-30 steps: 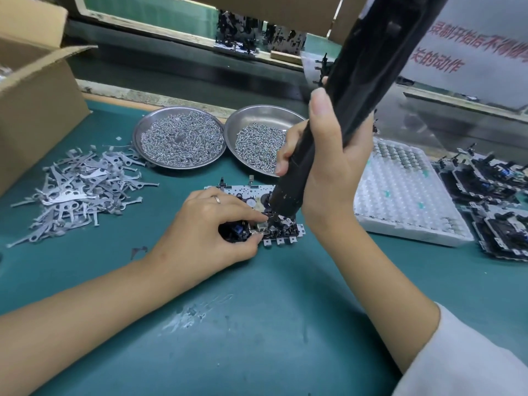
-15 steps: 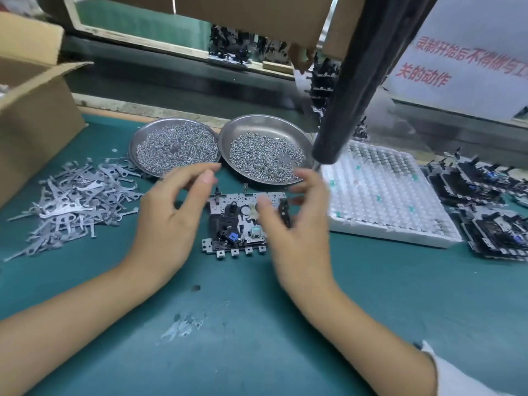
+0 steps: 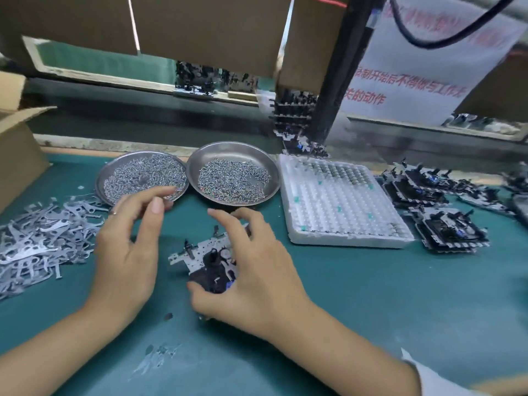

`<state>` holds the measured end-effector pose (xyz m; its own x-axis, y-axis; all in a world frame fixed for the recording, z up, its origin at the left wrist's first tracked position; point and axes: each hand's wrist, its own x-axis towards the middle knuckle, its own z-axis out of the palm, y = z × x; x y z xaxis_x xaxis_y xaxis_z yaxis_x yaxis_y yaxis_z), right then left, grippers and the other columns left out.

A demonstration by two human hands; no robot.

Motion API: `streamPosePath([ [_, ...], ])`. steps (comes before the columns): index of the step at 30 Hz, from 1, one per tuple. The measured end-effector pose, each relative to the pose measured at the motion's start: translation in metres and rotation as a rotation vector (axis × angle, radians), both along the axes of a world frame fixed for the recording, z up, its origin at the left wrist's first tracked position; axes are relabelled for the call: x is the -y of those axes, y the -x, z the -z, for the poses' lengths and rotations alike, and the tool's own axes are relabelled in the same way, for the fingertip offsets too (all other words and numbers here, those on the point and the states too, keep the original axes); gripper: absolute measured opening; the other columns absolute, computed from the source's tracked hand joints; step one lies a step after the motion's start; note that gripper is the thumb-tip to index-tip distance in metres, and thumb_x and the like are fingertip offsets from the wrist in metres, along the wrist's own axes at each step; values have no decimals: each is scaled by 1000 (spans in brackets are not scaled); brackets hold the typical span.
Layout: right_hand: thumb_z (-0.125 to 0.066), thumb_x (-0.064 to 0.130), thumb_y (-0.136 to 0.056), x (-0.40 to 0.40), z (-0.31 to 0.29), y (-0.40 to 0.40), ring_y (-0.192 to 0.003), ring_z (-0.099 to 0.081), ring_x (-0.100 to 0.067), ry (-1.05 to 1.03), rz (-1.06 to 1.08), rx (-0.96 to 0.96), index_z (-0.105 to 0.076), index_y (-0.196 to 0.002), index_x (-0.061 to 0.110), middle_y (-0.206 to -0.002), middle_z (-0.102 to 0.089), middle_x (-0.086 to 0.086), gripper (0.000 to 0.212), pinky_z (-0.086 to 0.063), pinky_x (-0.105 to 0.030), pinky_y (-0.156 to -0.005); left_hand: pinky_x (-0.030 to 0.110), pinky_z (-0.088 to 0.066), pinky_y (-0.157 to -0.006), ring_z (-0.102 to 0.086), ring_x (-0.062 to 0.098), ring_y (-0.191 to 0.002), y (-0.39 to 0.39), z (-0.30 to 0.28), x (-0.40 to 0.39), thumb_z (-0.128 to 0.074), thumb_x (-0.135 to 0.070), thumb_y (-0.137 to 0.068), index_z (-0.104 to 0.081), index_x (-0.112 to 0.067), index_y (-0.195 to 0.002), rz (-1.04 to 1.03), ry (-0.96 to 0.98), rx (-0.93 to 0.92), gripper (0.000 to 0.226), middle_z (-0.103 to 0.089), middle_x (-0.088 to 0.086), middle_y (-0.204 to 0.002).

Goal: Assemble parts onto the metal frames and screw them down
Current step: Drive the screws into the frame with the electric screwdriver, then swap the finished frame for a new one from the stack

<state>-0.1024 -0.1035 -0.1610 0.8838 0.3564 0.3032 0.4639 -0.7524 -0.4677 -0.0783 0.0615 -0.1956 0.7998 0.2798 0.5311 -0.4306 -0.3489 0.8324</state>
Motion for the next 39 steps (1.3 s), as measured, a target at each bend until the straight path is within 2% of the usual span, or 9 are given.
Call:
streamPosePath([
  [8, -77, 44, -64, 154, -46, -7, -92, -48, -3, -47, 299, 212, -53, -125, 27, -119, -43, 9, 68, -37, -6, -83, 30, -46, -87, -58, 4, -103, -12, 20, -2, -36, -62, -93, -59, -46, -111, 59, -42, 34, 33, -60, -17, -108],
  [14, -80, 37, -69, 287, -47, -56, -118, -45, -21, 111, 684, 157, -48, -130, 33, -125, -46, 0, 69, -42, -41, -92, 23, -45, -81, -57, 3, -101, -16, 28, -4, -36, -61, -94, -59, -43, -115, 63, -82, 14, 35, -60, -17, -104],
  [20, -78, 33, -74, 328, -33, -79, -112, -46, -25, 82, 630, -85, -47, -131, 28, -116, -48, -4, 65, -37, -37, -88, 24, -46, -77, -58, 4, -97, -13, 22, -1, -37, -64, -92, -59, -44, -114, 67, -86, 6, 37, -61, -15, -100],
  [23, -78, 35, -74, 327, -36, -75, -114, -47, -27, 117, 634, -79, -46, -133, 28, -116, -52, -6, 68, -38, -42, -95, 18, -45, -76, -58, 2, -96, -10, 19, 0, -37, -66, -91, -59, -45, -113, 68, -79, 1, 38, -62, -14, -101],
  [26, -74, 34, -80, 301, -35, -70, -114, -48, -29, 188, 622, 133, -51, -131, 18, -117, -55, -10, 58, -37, -47, -101, 17, -45, -75, -59, 3, -98, -9, 17, 2, -38, -68, -89, -59, -47, -112, 76, -77, -4, 37, -64, -14, -100],
  [29, -66, 16, -87, 240, -24, -66, -106, -57, -29, 73, 383, 313, -61, -116, 4, -111, -62, -12, 32, -43, -42, -95, 27, -47, -76, -59, 7, -98, -6, 13, 5, -39, -67, -89, -58, -49, -110, 69, -103, 3, 34, -64, -14, -100],
  [33, -57, 17, -89, 142, 3, -61, -99, -63, -29, -44, 132, 358, -68, -92, 1, -109, -64, -13, 19, -48, -37, -87, 10, -43, -78, -58, 0, -95, -2, 5, 8, -43, -52, -90, -58, -51, -106, 48, -161, 9, 22, -64, -14, -99],
  [35, -53, 21, -89, 104, 13, -63, -99, -64, -31, -20, 100, 417, -67, -88, -1, -113, -65, -16, 26, -49, -36, -85, 6, -38, -81, -54, 0, -94, -1, -1, 9, -43, -45, -90, -57, -46, -105, 29, -240, 9, 21, -62, -13, -100],
  [39, -57, 20, -86, 61, 20, -74, -94, -64, -33, 55, 29, 478, -69, -79, 0, -110, -66, -19, 24, -52, -39, -78, 20, -35, -92, -50, 9, -99, -16, -25, 10, -46, -35, -89, -65, -25, -105, -42, -487, 40, 26, -58, -9, -101],
])
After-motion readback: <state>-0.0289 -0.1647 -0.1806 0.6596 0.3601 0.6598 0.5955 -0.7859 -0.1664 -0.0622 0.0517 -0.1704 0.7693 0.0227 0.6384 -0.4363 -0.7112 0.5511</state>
